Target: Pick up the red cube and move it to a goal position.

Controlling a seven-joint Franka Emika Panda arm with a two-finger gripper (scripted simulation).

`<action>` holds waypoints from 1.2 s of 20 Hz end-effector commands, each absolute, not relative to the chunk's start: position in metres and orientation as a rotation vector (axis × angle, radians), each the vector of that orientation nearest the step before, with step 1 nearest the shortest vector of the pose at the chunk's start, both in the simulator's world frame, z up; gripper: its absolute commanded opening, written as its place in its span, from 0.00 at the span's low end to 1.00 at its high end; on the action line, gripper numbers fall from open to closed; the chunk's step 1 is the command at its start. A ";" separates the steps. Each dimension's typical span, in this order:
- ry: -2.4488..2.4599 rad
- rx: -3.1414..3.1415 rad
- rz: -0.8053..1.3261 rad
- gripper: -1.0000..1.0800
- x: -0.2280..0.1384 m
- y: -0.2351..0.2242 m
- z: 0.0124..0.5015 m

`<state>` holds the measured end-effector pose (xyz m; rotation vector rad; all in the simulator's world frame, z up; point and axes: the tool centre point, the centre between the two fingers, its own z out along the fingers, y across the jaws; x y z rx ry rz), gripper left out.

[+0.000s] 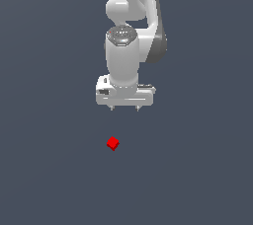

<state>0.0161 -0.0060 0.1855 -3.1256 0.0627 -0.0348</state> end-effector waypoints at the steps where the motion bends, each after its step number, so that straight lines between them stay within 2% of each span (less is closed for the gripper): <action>1: 0.063 -3.126 -0.035 0.96 0.016 -0.006 0.186; 12: 0.200 -3.123 -0.030 0.96 0.031 -0.011 0.160; 24: 0.629 -3.075 -0.014 0.96 0.072 -0.035 0.079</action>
